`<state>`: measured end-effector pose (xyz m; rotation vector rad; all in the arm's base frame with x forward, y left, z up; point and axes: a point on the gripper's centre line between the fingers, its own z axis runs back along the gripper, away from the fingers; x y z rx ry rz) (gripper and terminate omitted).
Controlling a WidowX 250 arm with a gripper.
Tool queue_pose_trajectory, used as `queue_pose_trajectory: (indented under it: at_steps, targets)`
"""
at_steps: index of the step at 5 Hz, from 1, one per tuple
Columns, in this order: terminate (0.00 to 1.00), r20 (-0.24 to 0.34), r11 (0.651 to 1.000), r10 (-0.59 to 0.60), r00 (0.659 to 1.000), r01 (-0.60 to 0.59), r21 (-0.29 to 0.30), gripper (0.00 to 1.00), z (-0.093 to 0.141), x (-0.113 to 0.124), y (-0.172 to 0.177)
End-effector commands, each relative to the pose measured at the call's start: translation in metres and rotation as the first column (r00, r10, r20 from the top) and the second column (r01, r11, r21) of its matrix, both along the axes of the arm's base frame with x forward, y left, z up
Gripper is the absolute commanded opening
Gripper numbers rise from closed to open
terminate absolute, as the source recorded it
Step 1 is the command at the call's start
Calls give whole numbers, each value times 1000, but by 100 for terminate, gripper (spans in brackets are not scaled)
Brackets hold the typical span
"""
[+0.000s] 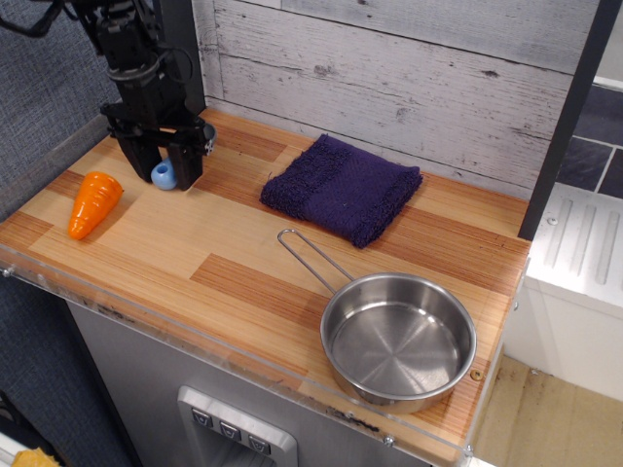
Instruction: Move the spoon to the right of the carrot.
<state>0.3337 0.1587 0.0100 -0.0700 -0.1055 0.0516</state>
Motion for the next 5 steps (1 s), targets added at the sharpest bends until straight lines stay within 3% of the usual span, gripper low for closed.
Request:
queue_pose_trajectory:
  at_steps: [1, 2, 3, 4, 5]
  targets:
    - [0, 110, 999, 51, 993, -50, -11, 0, 37, -4, 8]
    - [0, 348, 991, 130, 929, -114, -67, 0, 85, -23, 0]
    - [0, 357, 993, 86, 930, -50, -110, 0, 109, -50, -24]
    - [0, 222, 994, 19, 975, 6, -110, 0, 75, -76, -41]
    - [0, 93, 996, -55, 994, 61, -68, 0, 46, -85, -43]
